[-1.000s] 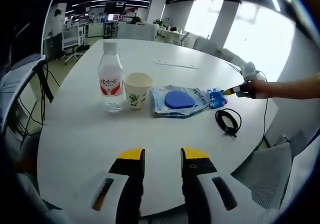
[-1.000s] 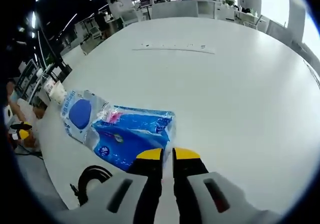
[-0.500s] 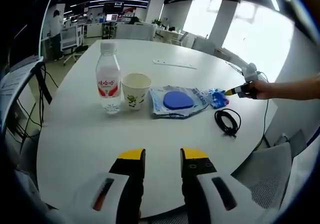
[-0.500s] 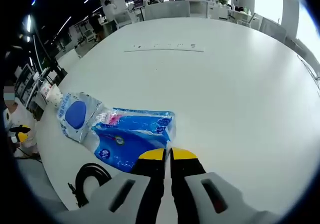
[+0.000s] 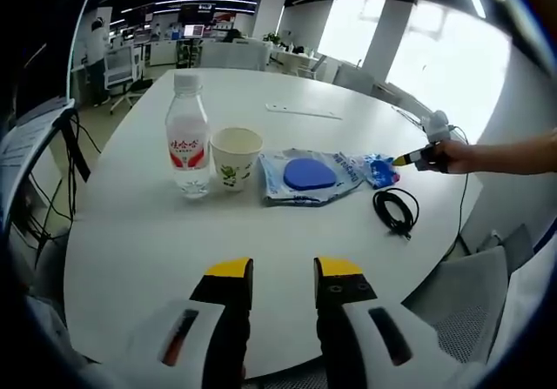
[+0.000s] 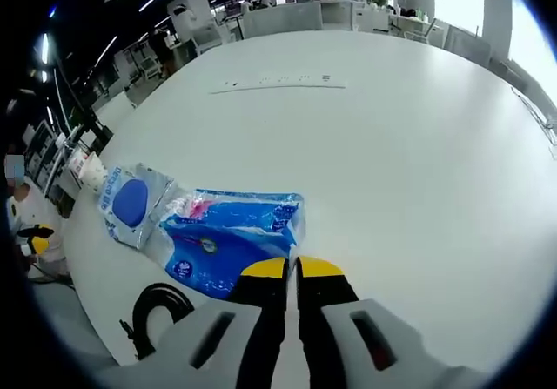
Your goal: Arrange the tabletop items into an orderly group along one side of the table until the central work area is clear of visible clutter.
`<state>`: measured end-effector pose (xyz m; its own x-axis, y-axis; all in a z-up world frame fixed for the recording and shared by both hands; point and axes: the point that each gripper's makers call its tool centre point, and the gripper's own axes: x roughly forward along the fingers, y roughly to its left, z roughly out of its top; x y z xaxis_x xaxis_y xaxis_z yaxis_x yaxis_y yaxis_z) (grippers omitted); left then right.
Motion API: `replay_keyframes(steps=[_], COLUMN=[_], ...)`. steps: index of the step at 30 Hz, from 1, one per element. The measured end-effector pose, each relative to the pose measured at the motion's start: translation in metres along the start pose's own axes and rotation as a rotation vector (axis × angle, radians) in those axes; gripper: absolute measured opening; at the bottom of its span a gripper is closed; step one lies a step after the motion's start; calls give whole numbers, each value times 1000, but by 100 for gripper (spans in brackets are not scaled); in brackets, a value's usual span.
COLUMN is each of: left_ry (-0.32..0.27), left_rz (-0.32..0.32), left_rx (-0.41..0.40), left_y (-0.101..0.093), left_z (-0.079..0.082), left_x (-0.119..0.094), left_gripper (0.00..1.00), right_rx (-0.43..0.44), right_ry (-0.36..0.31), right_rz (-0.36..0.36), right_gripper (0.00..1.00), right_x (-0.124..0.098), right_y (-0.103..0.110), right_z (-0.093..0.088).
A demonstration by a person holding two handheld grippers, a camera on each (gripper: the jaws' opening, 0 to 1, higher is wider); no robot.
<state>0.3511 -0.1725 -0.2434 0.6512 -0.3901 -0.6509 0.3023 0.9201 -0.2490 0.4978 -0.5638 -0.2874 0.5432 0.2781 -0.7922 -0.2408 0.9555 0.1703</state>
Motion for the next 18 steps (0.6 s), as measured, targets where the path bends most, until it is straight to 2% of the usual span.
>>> replay_keyframes(steps=[9, 18], left_ry=[-1, -8], left_rz=[-4, -13], left_rx=[2, 5], left_y=[-1, -3], left_z=[0, 2], left_x=[0, 1], left_gripper=[26, 26], right_rx=[31, 25], right_ry=[-6, -5], right_rz=[-2, 13], right_gripper=[1, 10], right_x=[-1, -9], right_y=[0, 4], right_z=[-7, -13])
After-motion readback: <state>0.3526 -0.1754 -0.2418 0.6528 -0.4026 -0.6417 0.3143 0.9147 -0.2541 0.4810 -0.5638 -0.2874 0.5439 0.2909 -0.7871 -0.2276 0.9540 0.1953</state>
